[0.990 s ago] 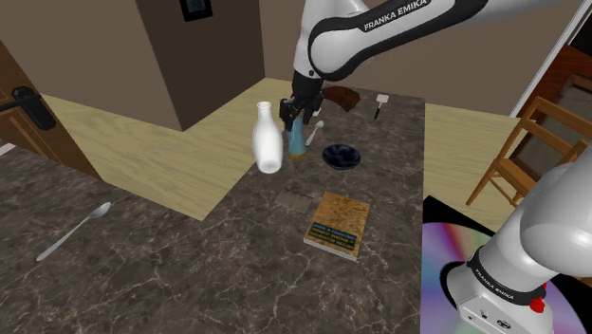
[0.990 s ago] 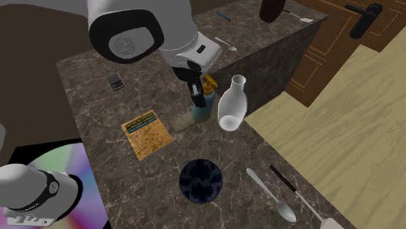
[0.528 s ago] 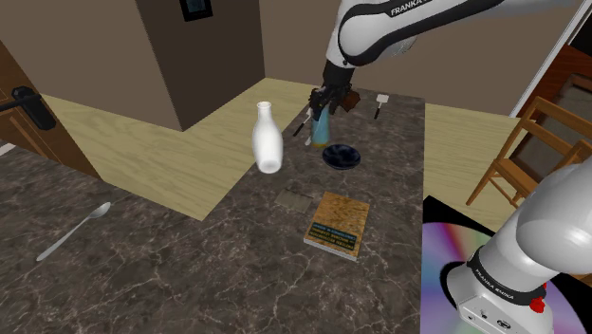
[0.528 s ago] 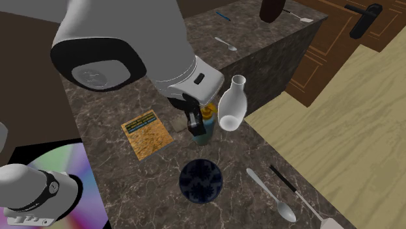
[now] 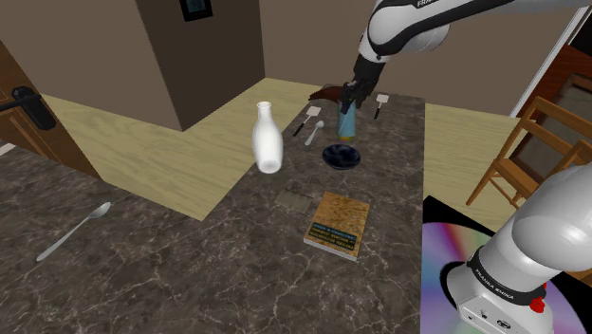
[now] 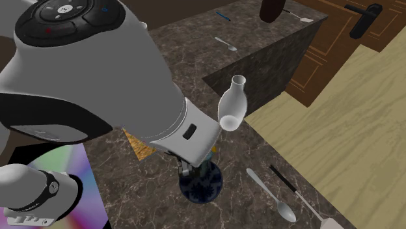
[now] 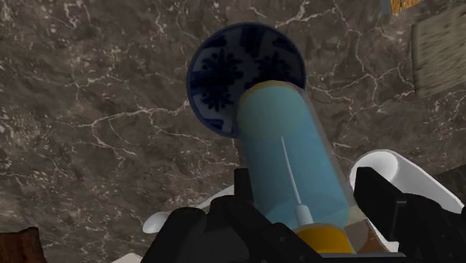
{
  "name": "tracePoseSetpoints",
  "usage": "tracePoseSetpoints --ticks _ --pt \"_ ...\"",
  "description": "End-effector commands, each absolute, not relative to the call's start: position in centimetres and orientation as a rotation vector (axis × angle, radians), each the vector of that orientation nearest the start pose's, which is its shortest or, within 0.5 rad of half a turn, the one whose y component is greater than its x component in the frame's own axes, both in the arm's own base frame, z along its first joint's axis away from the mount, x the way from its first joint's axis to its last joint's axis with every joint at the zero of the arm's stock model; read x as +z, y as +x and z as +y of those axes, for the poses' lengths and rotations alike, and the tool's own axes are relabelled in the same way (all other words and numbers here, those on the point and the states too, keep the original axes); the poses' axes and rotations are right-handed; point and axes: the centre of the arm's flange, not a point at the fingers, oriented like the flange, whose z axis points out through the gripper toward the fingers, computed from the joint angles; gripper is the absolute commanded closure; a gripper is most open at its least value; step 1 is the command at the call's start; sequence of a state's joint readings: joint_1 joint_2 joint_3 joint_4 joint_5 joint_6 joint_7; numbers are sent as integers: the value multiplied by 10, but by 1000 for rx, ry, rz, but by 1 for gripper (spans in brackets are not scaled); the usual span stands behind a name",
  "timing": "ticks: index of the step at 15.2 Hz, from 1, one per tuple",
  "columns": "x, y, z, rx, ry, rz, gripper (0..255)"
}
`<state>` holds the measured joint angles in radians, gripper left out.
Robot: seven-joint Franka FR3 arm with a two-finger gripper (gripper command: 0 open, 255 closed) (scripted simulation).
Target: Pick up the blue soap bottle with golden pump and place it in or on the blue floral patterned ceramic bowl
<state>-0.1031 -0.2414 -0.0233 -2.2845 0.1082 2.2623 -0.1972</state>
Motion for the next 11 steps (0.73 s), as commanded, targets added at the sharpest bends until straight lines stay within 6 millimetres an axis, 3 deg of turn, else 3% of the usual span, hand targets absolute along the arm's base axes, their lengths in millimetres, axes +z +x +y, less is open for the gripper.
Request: tracePoseSetpoints --ticks 1,11 --pt "466 488 -66 -356 -3061 -19 255" --pt "413 488 -66 -356 -3061 -19 255"
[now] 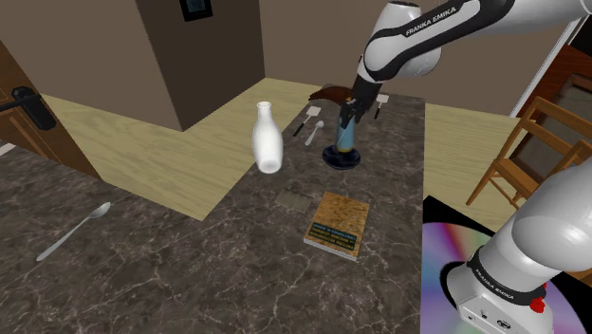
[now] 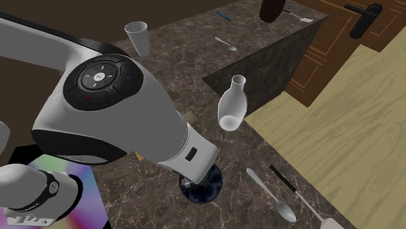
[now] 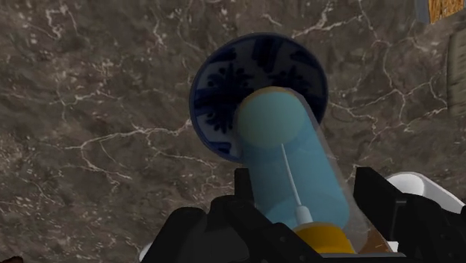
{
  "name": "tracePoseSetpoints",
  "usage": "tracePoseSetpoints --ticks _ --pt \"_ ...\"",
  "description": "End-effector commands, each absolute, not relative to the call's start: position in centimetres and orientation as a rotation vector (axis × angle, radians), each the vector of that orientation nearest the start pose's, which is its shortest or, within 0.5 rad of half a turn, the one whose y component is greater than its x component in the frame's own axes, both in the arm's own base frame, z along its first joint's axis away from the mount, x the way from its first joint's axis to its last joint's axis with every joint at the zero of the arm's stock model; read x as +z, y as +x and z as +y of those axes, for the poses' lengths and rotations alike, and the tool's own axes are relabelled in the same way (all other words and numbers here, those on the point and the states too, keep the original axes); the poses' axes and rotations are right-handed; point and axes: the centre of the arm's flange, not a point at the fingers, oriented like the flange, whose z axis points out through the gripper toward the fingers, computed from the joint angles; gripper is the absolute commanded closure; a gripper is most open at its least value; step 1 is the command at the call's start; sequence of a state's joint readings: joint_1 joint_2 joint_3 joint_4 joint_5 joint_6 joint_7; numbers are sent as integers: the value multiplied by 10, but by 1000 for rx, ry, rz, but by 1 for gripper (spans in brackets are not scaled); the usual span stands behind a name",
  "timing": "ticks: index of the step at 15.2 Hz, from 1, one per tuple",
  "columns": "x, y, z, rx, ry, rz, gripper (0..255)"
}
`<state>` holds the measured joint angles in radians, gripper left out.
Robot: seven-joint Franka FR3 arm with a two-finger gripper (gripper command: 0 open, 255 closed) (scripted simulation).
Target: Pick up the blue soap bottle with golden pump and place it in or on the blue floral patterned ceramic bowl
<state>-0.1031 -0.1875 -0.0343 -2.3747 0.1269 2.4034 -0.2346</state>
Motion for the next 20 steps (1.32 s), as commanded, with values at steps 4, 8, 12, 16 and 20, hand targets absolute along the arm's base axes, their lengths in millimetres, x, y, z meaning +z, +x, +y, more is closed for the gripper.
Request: tracePoseSetpoints --ticks 4,8,12,16,20 --pt "392 488 -66 -356 -3061 -19 255" --pt "384 488 -66 -356 -3061 -19 255" --pt "384 488 -66 -356 -3061 -19 255" --pt "384 488 -66 -356 -3061 -19 0" --pt "397 485 -67 -356 -3061 -19 0"
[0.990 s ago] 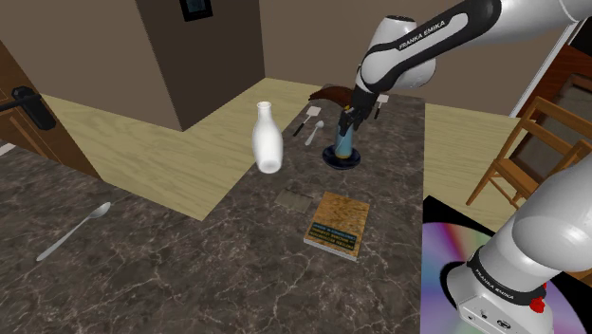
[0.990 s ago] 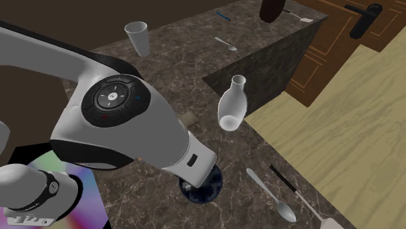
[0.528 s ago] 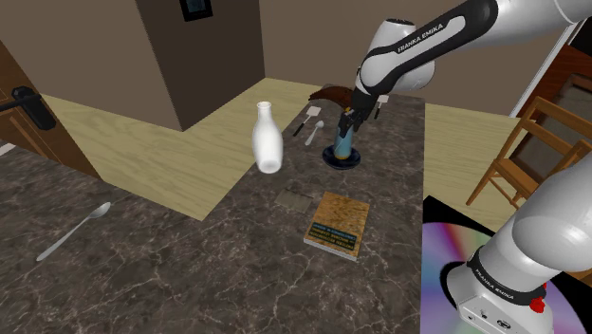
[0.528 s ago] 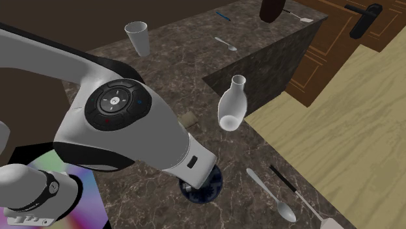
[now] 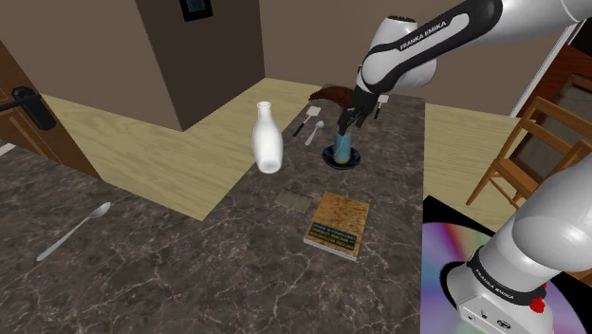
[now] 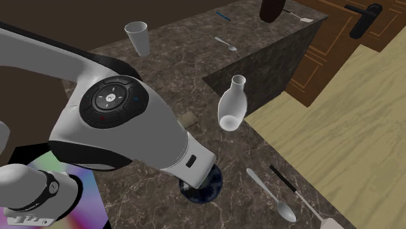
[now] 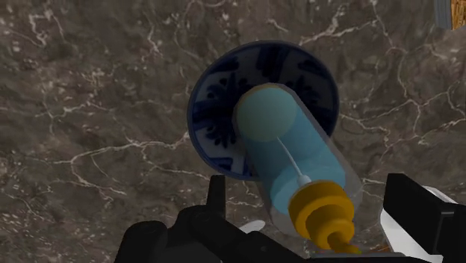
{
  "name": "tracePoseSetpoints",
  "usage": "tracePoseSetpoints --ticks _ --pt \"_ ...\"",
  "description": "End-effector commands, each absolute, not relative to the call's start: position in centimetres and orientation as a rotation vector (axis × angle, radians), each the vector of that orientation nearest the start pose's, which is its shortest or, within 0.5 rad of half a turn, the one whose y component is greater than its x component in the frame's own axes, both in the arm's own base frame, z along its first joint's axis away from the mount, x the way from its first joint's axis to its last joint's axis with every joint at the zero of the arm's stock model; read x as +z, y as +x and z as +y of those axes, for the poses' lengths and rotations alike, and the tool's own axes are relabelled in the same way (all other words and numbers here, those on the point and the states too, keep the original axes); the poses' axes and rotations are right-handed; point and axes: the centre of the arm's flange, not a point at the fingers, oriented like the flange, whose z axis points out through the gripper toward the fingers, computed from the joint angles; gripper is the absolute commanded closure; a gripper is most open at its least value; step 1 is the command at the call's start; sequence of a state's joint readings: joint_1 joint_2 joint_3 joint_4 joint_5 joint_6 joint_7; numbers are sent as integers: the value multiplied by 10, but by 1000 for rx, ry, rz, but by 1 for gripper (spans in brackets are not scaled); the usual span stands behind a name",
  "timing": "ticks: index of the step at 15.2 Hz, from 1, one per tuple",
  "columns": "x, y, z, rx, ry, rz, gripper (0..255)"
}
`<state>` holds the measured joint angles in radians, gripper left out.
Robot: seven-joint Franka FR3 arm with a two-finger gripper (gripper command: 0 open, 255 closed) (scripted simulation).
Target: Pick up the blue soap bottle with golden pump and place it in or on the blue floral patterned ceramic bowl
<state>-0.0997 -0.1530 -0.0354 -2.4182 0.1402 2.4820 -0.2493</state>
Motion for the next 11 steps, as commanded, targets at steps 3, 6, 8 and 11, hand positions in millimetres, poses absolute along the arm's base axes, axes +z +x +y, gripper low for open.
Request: tracePoseSetpoints --ticks 3,6,8,11 --pt "433 476 -69 -356 -3061 -19 0" --pt "433 476 -69 -356 -3061 -19 0" --pt "433 476 -69 -356 -3061 -19 0" --pt "433 476 -69 -356 -3061 -19 0"
